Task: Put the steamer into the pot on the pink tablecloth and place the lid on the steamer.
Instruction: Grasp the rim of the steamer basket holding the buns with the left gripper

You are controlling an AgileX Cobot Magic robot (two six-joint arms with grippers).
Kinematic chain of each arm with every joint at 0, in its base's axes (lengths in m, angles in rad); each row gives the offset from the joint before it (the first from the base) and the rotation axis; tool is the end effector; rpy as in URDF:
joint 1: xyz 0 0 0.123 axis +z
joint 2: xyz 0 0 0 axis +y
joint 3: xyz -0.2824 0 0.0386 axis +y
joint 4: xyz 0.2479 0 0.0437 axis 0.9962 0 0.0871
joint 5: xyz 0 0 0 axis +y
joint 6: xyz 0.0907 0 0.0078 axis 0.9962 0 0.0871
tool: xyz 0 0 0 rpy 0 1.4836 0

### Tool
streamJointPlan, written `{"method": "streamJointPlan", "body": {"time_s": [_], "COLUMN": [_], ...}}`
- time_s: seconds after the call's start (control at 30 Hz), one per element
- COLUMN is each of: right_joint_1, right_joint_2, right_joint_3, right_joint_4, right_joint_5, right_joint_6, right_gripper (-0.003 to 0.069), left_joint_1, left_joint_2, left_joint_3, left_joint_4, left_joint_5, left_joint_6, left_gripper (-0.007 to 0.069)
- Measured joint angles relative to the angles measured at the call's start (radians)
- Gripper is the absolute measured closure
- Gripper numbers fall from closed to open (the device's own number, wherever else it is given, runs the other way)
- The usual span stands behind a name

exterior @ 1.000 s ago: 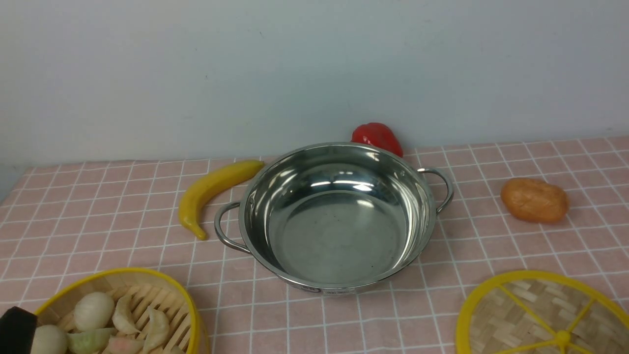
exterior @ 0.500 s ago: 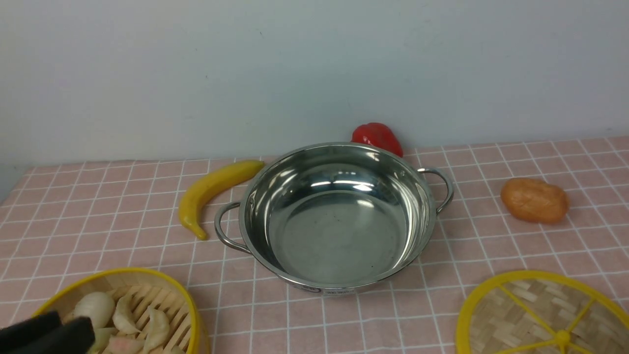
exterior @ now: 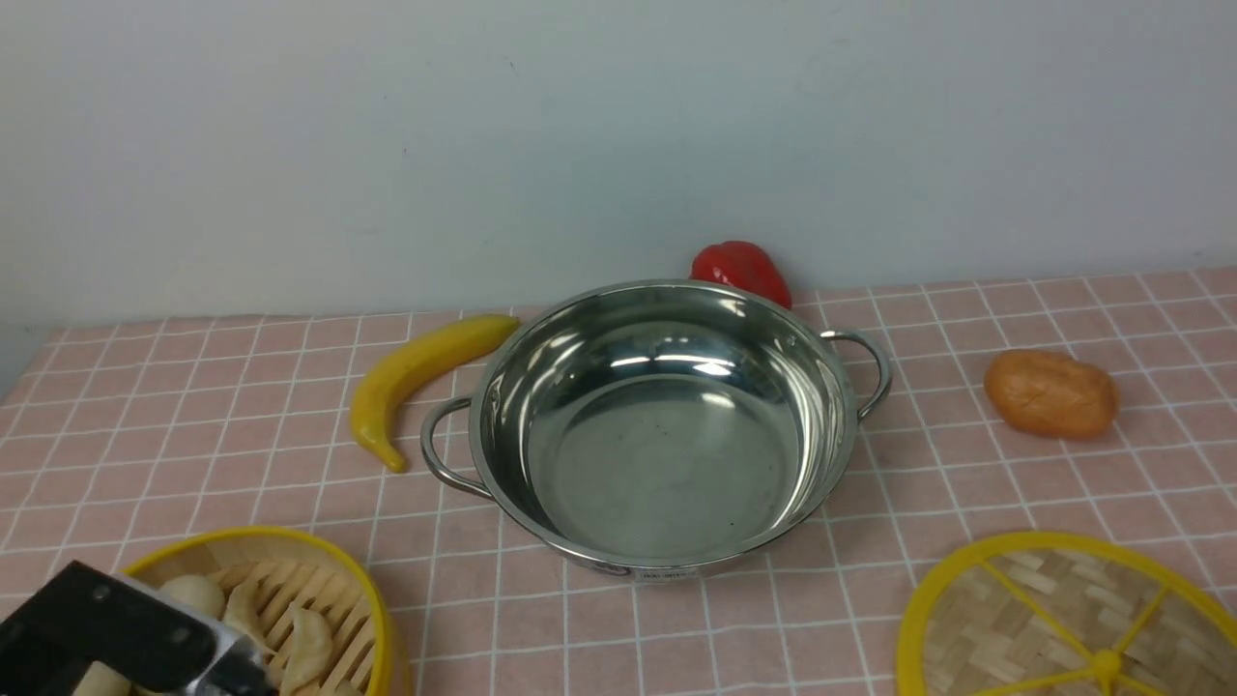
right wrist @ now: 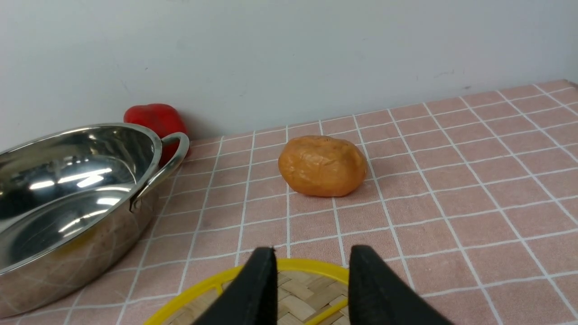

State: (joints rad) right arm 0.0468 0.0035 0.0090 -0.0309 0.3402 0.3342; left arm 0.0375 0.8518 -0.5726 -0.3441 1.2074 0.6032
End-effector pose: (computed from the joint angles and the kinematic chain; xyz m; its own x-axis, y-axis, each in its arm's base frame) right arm 0.0540 0.0016 0.1792 -0.2609 0.2885 -0.9213 0.0435 0.9569 0.2873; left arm 0.1107 -0.0246 0.2498 -0.8604 0.4033 -0.3115 0.4717 0.8616 -0.1876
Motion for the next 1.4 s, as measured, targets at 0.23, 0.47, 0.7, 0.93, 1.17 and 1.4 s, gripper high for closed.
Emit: {"method": "streamJointPlan", "body": {"time_s": [0.23,0.47,0.7,0.93,1.17,1.4], "right_joint_1": [0.000,0.000,0.000,0.000,0.000,0.000], "right_joint_2": [0.000,0.000,0.000,0.000,0.000,0.000], "right_joint_3": [0.000,0.000,0.000,0.000,0.000,0.000], "right_joint_4": [0.000,0.000,0.000,0.000,0.000,0.000], "right_joint_5": [0.000,0.000,0.000,0.000,0.000,0.000], "right_joint_6": [-0.002,-0.002,-0.002,-0.002,-0.002,-0.002], "right_gripper": [0.0416,0.0416,0.0416,0.0416,0.0416,0.0416], "left_joint_1": [0.000,0.000,-0.071,-0.085,-0.086,-0.089], "left_joint_2": [0.104,0.228,0.345,0.429,0.468,0.535], "left_joint_3": [0.000,-0.001,-0.001,-0.001,-0.002,-0.002], "left_joint_4": [0.007,0.015,0.063,0.114,0.094,0.083], "left_joint_5": [-0.020,-0.096,-0.179,-0.255,-0.274,-0.293], "left_joint_6": [0.145,0.173,0.227,0.182,0.180,0.180], "left_gripper": [0.0382,0.0382,0.0382,0.0381,0.0381,0.0382]}}
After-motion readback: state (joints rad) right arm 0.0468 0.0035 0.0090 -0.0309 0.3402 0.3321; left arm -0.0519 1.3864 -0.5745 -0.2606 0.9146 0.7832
